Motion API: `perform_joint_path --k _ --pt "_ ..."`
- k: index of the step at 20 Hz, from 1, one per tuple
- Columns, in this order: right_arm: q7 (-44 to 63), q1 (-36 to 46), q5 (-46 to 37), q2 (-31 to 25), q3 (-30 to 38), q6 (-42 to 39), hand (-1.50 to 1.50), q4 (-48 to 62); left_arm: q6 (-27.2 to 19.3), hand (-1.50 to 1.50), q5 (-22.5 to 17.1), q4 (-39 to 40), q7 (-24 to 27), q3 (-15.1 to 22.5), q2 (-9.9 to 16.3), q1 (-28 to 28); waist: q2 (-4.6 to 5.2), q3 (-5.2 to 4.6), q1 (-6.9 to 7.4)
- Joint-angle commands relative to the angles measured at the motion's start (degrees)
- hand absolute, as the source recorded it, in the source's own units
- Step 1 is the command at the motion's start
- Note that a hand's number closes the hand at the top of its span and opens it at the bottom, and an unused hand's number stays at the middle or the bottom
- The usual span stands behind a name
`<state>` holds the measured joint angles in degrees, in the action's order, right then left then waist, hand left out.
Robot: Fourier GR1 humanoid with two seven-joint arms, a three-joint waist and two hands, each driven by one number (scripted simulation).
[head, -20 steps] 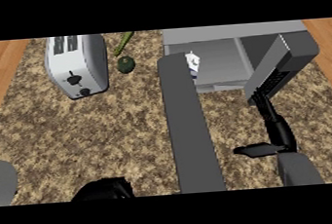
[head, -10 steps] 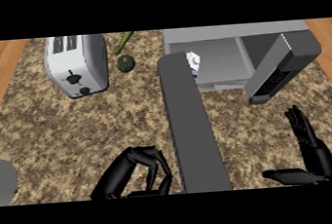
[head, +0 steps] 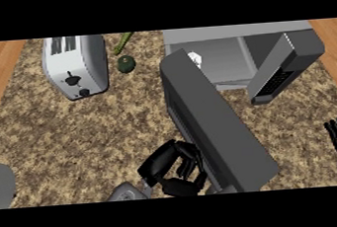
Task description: Pick up the milk, place it into the microwave and close the microwave
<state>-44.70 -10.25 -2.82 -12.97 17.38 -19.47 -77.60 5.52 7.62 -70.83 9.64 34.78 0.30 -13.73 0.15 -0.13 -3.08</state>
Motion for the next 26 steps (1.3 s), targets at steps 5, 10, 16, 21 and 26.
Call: perform_joint_path --k 5,10,16,21,26 --pt "-1.99 -3.29 5.9 -3.21 1.24 -7.14 -1.5 -4.41 -12.0 1.5 -13.98 14.07 3.49 17.25 -0.28 -11.82 0.48 0.01 -1.73" --pt "1.71 -0.68 9.0 -4.56 0.55 -6.93 -1.5 -10.99 -22.88 1.5 -17.63 13.99 1.48 20.95 -0.28 -13.69 0.69 -0.14 -4.25" --pt "5.5 1.62 10.25 -5.46 -2.53 -7.38 -1.5 -14.91 -31.19 1.5 -22.6 13.97 2.89 21.21 -0.28 -17.64 1.31 -0.32 -6.23" --pt "7.85 1.88 13.69 -7.32 -2.24 -8.88 -1.5 -16.83 -35.67 1.5 -27.82 13.16 7.43 17.96 -0.28 -20.43 1.83 -0.5 -8.47" --pt "10.47 3.8 15.88 -8.9 -2.92 -9.79 -1.5 -18.53 -38.06 1.5 -33.95 12.24 11.4 15.22 -0.29 -22.74 2.61 -0.57 -9.98"
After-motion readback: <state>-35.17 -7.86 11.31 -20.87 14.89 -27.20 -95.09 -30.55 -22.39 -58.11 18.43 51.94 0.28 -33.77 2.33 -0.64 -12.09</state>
